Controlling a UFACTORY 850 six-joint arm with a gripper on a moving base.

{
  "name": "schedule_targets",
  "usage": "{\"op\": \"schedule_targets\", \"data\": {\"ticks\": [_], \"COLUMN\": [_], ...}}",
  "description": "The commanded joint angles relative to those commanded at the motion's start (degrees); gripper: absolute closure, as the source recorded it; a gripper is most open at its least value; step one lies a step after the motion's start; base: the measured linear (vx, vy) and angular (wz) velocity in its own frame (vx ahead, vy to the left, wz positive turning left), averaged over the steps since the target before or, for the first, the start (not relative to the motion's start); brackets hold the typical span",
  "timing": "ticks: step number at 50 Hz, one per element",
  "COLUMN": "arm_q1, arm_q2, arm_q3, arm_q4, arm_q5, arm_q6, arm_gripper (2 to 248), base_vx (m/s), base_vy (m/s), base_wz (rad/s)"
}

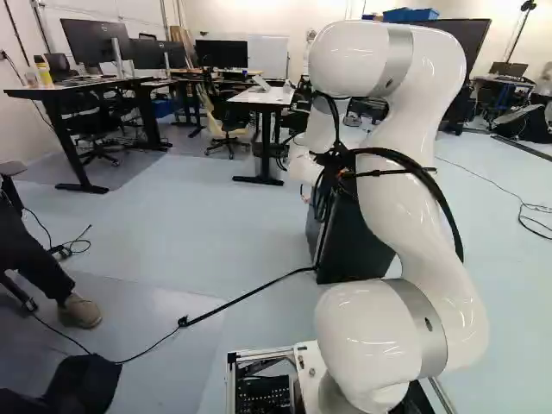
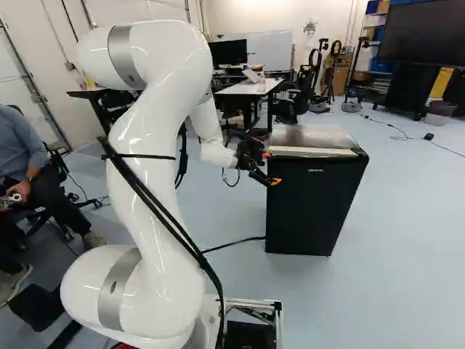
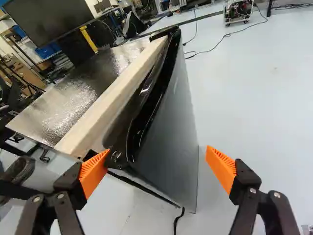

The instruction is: Open the fridge door

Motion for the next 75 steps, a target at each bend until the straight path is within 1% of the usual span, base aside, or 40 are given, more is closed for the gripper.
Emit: {"op": "schedule_targets", "data": {"ticks": [16, 28, 58, 75], "arm_q1": [-1.4, -2.5, -5.8, -8.3], "arm_q2": [2.5, 4.4, 8.5, 10.4], "arm_q3": [4.0, 6.8, 13.2, 16.1], "arm_q4": [0.4, 1.3, 6.4, 9.9], "arm_q5": [0.0, 0.0, -0.9, -0.9], "arm_q6": [0.0, 0.0, 0.0, 0.0], "arm_gripper": [3, 3, 3, 3], "base_vx": [0.000, 0.000, 0.000, 0.000], "base_vy": [0.000, 0.000, 0.000, 0.000], "base_wz": [-0.004, 0.000, 0.000, 0.000]}}
